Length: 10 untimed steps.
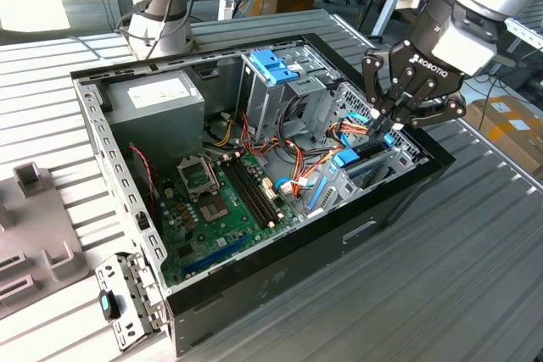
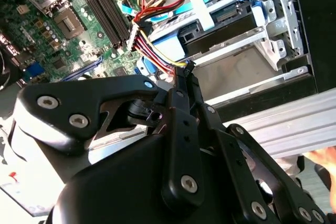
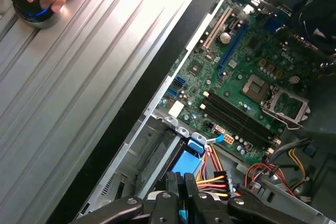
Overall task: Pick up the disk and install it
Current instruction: 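Insert the first disk wire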
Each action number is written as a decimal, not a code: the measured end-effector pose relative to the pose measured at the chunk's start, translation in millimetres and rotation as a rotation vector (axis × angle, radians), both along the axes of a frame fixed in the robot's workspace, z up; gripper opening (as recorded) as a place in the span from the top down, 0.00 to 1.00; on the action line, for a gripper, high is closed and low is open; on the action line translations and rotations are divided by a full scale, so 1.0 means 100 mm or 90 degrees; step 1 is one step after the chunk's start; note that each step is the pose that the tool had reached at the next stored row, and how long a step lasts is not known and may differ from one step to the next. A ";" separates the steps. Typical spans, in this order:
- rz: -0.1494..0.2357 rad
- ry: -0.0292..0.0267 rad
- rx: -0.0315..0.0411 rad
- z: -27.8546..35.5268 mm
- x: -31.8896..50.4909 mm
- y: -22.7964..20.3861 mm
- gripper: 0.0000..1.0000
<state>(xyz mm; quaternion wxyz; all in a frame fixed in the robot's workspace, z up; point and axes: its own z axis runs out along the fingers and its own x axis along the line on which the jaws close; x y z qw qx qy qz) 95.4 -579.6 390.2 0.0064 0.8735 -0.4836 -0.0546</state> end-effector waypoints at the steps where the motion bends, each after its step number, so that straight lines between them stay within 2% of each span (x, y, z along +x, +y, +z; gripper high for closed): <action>1: -0.006 0.0000 0.0000 0.000 0.000 0.000 0.83; 7: -0.055 0.0000 -0.0001 0.000 0.002 0.000 0.83; 10: -0.070 0.0000 -0.0001 0.000 0.003 0.000 0.83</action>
